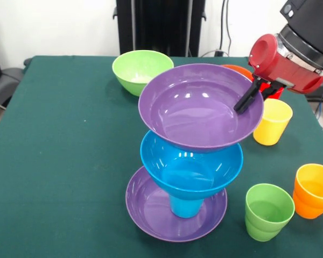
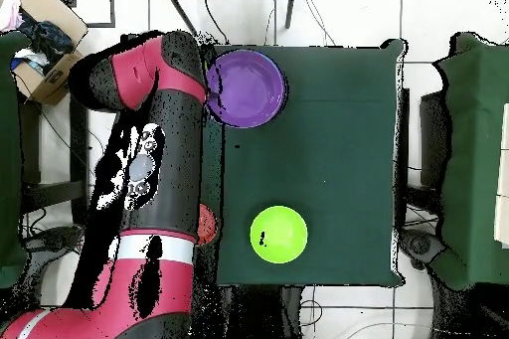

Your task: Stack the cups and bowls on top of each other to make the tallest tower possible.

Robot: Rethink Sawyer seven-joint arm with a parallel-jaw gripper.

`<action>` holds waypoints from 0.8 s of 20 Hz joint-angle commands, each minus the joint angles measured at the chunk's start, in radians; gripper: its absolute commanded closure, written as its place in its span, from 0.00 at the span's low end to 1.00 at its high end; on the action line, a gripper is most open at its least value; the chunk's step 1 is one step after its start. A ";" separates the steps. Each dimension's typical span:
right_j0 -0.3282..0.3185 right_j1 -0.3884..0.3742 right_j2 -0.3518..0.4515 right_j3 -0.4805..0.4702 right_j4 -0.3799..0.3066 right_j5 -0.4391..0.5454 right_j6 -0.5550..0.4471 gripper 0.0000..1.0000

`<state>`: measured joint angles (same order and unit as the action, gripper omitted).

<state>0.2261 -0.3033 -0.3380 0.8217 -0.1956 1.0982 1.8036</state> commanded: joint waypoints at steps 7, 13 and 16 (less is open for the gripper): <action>-0.010 0.021 0.101 -0.032 0.003 0.093 -0.046 1.00; -0.007 0.013 0.103 -0.014 0.006 0.075 -0.037 1.00; -0.008 0.011 0.103 -0.013 0.005 0.070 -0.038 1.00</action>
<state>0.2261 -0.3032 -0.3380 0.7919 -0.1956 1.0986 1.8036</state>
